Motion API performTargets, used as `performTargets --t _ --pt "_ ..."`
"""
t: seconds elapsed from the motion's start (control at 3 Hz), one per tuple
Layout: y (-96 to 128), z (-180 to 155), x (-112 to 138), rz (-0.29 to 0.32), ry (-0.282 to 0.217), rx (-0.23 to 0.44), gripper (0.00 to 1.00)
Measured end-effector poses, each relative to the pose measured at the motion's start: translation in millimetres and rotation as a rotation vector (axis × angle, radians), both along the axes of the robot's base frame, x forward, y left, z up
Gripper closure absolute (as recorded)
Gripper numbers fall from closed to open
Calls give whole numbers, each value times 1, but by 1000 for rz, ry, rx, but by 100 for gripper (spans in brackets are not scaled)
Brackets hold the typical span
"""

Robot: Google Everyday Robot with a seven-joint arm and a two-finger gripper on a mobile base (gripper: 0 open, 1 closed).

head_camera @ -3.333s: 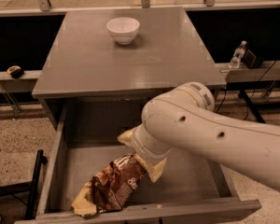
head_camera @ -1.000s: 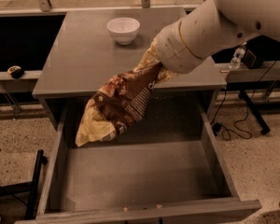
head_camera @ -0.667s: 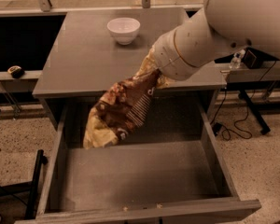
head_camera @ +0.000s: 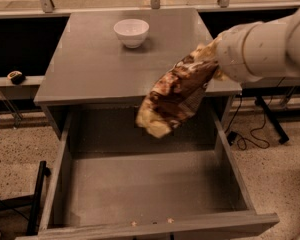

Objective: Pick brown chip bag from top drawer and place on counter

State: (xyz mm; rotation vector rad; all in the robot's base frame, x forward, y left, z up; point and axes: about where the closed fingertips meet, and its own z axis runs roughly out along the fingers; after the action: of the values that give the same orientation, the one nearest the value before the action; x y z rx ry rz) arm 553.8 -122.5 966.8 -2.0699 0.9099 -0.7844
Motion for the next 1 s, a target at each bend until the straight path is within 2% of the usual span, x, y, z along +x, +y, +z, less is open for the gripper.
performTargets --t 0.33,0.67,1.0 --pt "-59 36 26 -146 -139 160 100" --pt "-139 81 50 -340 -228 284 100" --pt "-123 81 59 -313 -245 265 100"
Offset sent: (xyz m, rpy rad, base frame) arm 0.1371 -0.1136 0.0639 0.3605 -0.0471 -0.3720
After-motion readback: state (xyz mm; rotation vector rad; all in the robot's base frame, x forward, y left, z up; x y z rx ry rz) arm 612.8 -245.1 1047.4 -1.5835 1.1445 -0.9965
